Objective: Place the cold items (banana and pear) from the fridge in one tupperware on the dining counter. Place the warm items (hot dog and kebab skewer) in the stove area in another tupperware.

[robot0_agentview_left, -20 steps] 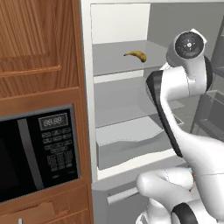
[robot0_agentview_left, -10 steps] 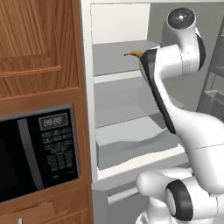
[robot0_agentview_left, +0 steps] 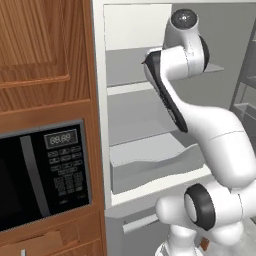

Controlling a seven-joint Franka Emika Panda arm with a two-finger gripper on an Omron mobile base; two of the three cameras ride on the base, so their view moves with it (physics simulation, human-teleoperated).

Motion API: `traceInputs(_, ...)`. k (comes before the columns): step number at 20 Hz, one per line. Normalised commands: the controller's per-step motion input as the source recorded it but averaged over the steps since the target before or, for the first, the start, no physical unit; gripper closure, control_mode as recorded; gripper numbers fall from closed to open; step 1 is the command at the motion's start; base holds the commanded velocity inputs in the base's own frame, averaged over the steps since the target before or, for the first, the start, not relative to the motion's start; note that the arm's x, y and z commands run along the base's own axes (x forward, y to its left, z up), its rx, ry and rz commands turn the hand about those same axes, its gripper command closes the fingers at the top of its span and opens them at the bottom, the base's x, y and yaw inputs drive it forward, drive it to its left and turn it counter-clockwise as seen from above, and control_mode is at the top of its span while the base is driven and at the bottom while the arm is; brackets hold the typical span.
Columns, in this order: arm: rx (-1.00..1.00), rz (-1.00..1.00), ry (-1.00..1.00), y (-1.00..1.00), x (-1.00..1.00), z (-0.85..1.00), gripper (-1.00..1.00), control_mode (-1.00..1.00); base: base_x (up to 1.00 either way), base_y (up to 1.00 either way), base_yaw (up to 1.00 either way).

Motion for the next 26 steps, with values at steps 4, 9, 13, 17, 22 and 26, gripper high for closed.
traceInputs(4, 0.0, 0.15, 0.05, -0.62, 0.83, -0.56, -1.0, -1.0, 0.0, 0.0, 0.0)
traceInputs(9, 0.08, 0.2, 0.02, -0.67, 0.79, -0.2, -1.0, -1.0, 0.0, 0.0, 0.0)
traceInputs(13, 0.11, 0.13, 0.0, -0.11, 0.8, 0.0, -1.0, -1.0, 0.0, 0.0, 0.0)
traceInputs(17, 0.09, 0.09, 0.0, 0.0, 0.61, 0.0, -1.0, -1.0, 0.0, 0.0, 0.0)
traceInputs(22, 0.06, 0.07, 0.0, 0.0, 0.45, 0.0, -1.0, -1.0, 0.0, 0.0, 0.0)
traceInputs(26, 0.0, 0.04, 0.0, 0.06, 0.35, -0.04, -1.0, -1.0, 0.0, 0.0, 0.0)
